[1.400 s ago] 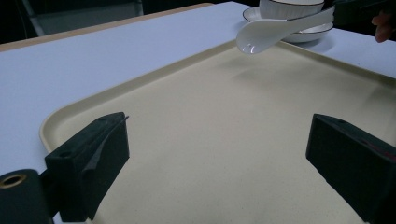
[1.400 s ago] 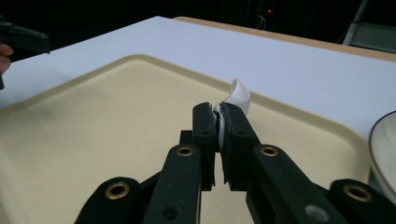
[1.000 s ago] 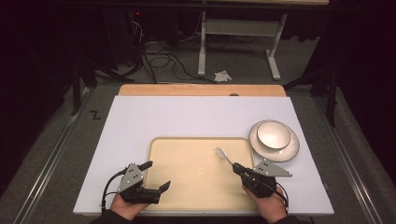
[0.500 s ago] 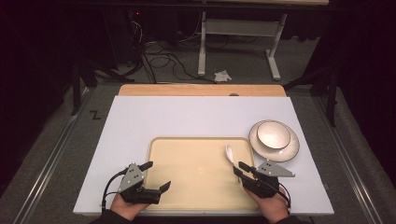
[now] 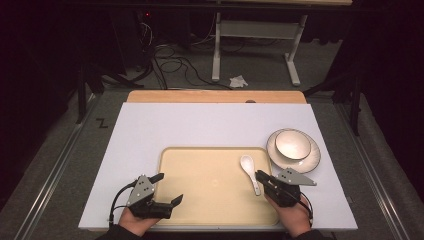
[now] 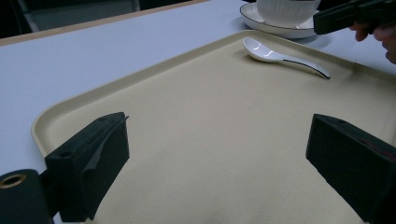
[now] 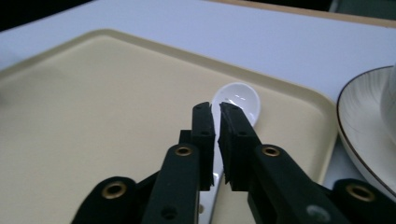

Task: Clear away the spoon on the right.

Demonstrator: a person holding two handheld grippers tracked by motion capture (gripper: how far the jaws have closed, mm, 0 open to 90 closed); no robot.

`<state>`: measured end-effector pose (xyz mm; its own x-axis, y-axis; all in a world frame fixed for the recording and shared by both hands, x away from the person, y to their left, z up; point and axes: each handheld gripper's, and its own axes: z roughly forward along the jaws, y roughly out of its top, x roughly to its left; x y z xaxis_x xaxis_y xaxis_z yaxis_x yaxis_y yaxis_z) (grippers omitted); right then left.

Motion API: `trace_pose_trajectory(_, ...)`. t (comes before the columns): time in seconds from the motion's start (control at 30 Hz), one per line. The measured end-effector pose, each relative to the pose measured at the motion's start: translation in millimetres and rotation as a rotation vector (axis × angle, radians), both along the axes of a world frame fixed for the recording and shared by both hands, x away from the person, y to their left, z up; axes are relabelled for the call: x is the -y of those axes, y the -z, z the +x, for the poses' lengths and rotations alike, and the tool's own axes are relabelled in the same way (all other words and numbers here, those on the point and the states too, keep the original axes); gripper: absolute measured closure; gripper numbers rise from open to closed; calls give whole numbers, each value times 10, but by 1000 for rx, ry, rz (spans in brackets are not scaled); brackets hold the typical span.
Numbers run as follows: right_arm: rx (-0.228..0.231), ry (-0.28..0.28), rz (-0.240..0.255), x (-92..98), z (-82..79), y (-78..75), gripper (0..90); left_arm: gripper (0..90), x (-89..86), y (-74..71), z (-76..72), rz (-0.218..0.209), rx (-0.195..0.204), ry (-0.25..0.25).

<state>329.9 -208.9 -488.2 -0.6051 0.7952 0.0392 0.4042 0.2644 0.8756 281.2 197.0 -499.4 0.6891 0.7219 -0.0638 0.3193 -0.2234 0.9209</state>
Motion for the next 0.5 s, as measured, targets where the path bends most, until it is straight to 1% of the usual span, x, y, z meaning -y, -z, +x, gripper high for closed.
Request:
trace_pose_trajectory(0.03,-10,10,-16,-12,37,3,900,65,1,1,0,0,0,1)
trace_pose_trajectory(0.1,-31,22,-52,-40,141,20,900,65,1,1,0,1,0,1)
trace_pose_trajectory(0.2,-50,32,-101,-81,255,57,900,65,-7,0,2,0,0,1)
trace_pose_trajectory(0.23,-50,32,-101,-81,255,57,900,66,-7,0,2,0,0,1)
trace_pose_trajectory(0.27,-66,41,-116,-121,342,74,900,66,-14,-1,2,0,1,0)
trace_pose_trajectory(0.3,-66,41,-116,-121,342,74,900,66,-14,-1,2,0,1,0)
trace_pose_trajectory(0.33,-91,44,-138,-166,423,84,900,66,-17,-2,2,-6,2,-1)
trace_pose_trajectory(0.4,-98,44,-147,-186,450,92,900,66,-19,-5,-1,-8,2,-2)
trace_pose_trajectory(0.43,-117,39,-182,-264,527,111,900,66,-21,-9,-2,-9,4,0)
trace_pose_trajectory(0.47,-130,36,-193,-297,562,118,900,66,-25,-13,-6,-11,6,1)
trace_pose_trajectory(0.5,-130,36,-193,-297,562,118,900,66,-25,-13,-6,-11,6,1)
